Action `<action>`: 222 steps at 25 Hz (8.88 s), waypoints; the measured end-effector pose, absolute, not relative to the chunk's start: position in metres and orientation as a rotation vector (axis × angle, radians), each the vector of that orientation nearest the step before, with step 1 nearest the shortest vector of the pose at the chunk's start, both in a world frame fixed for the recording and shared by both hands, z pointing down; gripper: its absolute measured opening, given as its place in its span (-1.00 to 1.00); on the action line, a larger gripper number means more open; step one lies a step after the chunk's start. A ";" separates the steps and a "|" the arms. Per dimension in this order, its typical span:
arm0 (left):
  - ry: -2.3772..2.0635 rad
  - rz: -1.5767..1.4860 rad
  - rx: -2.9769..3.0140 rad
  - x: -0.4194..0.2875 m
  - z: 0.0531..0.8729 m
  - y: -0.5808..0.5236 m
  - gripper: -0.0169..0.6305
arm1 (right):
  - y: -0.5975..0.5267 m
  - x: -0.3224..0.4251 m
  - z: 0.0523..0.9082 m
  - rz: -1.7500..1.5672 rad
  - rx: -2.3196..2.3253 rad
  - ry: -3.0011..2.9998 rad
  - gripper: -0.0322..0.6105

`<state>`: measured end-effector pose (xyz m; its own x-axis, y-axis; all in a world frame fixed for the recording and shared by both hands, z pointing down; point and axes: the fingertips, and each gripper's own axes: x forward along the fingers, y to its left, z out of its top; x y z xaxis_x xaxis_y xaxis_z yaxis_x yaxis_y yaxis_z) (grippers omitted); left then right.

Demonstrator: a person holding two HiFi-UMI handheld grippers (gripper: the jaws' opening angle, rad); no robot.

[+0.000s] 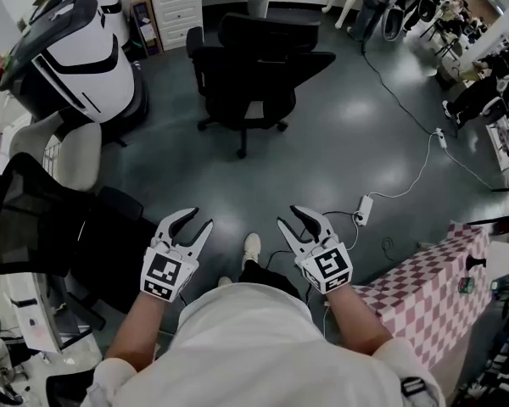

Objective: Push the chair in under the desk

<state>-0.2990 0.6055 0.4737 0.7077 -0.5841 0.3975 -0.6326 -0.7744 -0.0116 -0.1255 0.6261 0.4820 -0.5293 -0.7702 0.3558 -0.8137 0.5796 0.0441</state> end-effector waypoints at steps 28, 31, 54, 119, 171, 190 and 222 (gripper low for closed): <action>-1.046 0.799 2.863 -0.197 0.474 0.425 -0.49 | 0.436 -0.008 0.491 -0.022 1.214 -2.463 -0.47; -1.040 0.777 2.876 -0.194 0.474 0.402 -0.49 | 0.412 -0.003 0.491 -0.034 1.218 -2.437 -0.47; -0.985 0.909 3.060 -0.194 0.459 0.197 -0.50 | 0.222 0.010 0.489 -0.202 1.116 -2.232 -0.47; -0.789 1.609 3.054 -0.096 0.521 0.029 -0.44 | 0.044 0.075 0.518 -0.546 0.552 -2.153 -0.48; -0.870 1.629 3.010 -0.049 0.522 -0.177 -0.46 | -0.178 0.124 0.521 -0.510 0.464 -2.187 -0.49; -0.900 1.626 2.997 -0.032 0.522 -0.242 -0.45 | -0.246 0.140 0.520 -0.520 0.449 -2.193 -0.49; -0.933 1.630 2.887 -0.003 0.519 -0.372 -0.45 | -0.380 0.169 0.518 -0.523 0.379 -2.214 -0.50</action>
